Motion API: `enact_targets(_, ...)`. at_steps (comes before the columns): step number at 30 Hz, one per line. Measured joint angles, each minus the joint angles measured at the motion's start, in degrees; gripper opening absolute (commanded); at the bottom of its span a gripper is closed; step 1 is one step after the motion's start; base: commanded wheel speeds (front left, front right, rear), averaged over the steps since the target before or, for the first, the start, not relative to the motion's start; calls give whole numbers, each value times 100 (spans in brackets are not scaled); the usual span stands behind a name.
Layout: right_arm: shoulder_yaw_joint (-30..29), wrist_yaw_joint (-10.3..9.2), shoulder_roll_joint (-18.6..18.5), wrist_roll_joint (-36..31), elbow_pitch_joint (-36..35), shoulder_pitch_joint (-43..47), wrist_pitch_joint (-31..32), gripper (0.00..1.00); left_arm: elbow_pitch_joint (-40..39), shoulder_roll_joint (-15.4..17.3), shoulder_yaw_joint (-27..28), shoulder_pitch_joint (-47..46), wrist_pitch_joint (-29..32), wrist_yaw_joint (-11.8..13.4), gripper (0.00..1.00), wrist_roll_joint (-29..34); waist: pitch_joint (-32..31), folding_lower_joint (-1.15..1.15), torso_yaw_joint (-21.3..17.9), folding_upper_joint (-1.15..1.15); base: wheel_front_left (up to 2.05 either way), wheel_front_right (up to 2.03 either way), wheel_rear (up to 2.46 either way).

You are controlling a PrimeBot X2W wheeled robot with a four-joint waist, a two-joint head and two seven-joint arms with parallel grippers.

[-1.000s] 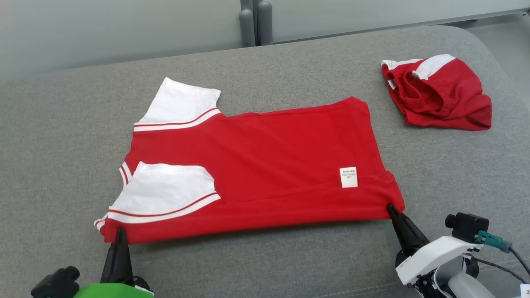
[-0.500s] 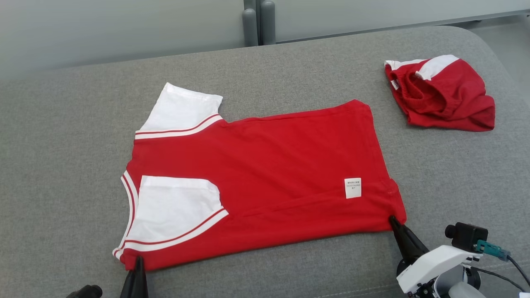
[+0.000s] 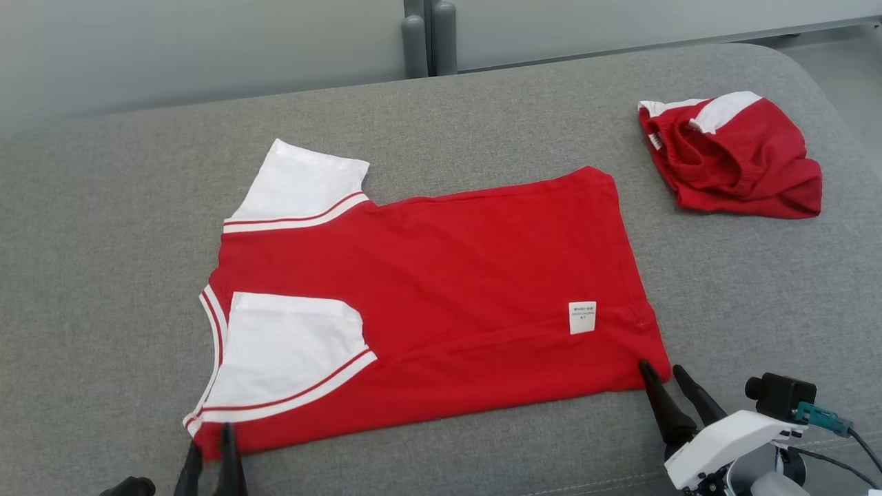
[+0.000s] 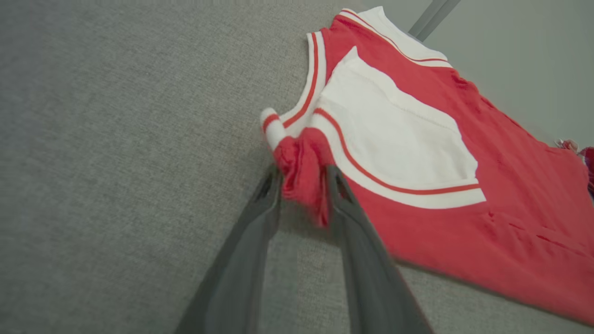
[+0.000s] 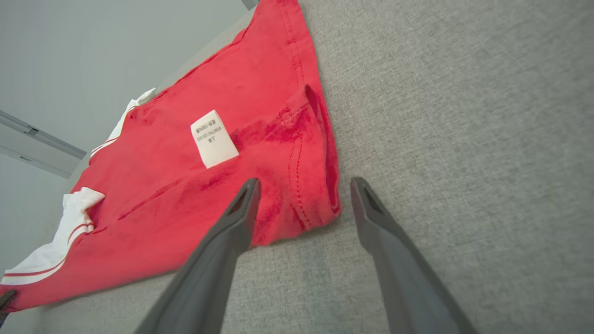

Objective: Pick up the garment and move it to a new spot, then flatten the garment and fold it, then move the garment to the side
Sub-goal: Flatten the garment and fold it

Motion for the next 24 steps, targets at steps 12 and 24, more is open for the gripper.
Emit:
enact_targets(12, -402, -244, -490, -149, -119, 132, -2, 100, -224, 79, 386, 142, 0, 77, 100, 148, -87, 0, 21, 0, 0, 0, 0)
enact_targets(24, -14, -245, -606, -800, -686, -528, 1, 100, -385, 611, -368, -1082, 272, 42, 100, 1007, -263, 0, 54, 0, 0, 0, 0)
